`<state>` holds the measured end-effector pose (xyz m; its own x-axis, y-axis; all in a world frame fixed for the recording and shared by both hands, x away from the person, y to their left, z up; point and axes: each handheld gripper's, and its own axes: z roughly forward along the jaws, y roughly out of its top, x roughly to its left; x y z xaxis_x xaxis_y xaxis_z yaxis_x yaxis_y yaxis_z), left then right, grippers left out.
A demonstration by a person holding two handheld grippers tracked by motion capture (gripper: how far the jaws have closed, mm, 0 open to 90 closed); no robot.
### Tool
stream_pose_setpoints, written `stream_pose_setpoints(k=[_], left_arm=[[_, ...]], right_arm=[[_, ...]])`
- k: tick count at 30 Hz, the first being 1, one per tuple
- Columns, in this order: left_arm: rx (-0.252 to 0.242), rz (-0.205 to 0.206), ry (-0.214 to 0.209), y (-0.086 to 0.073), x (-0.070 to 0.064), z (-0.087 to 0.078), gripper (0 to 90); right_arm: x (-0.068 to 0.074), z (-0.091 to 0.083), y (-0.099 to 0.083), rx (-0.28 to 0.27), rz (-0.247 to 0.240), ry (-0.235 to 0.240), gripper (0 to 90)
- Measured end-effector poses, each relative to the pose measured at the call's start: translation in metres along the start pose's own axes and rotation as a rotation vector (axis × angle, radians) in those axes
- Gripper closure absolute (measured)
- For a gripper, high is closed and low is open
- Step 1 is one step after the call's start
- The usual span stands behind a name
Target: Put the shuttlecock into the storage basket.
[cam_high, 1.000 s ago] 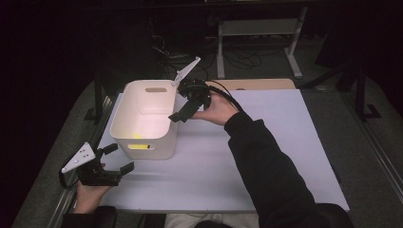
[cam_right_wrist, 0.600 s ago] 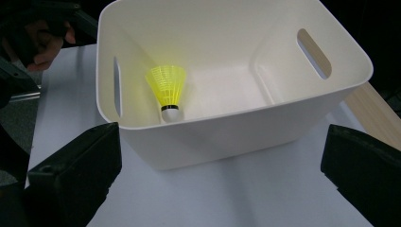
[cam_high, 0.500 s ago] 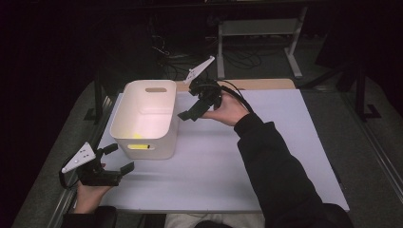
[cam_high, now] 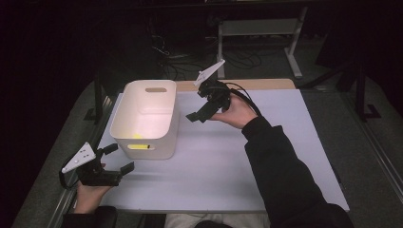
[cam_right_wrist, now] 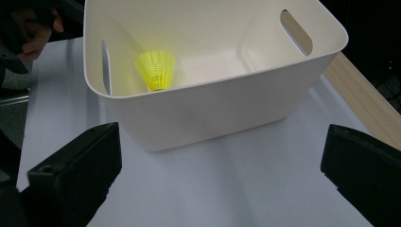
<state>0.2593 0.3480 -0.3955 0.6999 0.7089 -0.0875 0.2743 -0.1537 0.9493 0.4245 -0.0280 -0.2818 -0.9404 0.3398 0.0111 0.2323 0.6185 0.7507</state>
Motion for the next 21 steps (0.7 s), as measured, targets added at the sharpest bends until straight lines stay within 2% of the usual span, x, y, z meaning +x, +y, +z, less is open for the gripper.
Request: stream_pose_setpoints(k=[13, 21], left_arm=[[0.001, 0.0, 0.0, 0.0, 0.0, 0.0, 0.0], [0.003, 0.002, 0.001, 0.0, 0.0, 0.0, 0.0]], right_arm=[[-0.006, -0.012, -0.023, -0.011, 0.034, -0.025, 0.0], [-0.009, -0.025, -0.038, -0.014, 0.055, -0.047, 0.0]])
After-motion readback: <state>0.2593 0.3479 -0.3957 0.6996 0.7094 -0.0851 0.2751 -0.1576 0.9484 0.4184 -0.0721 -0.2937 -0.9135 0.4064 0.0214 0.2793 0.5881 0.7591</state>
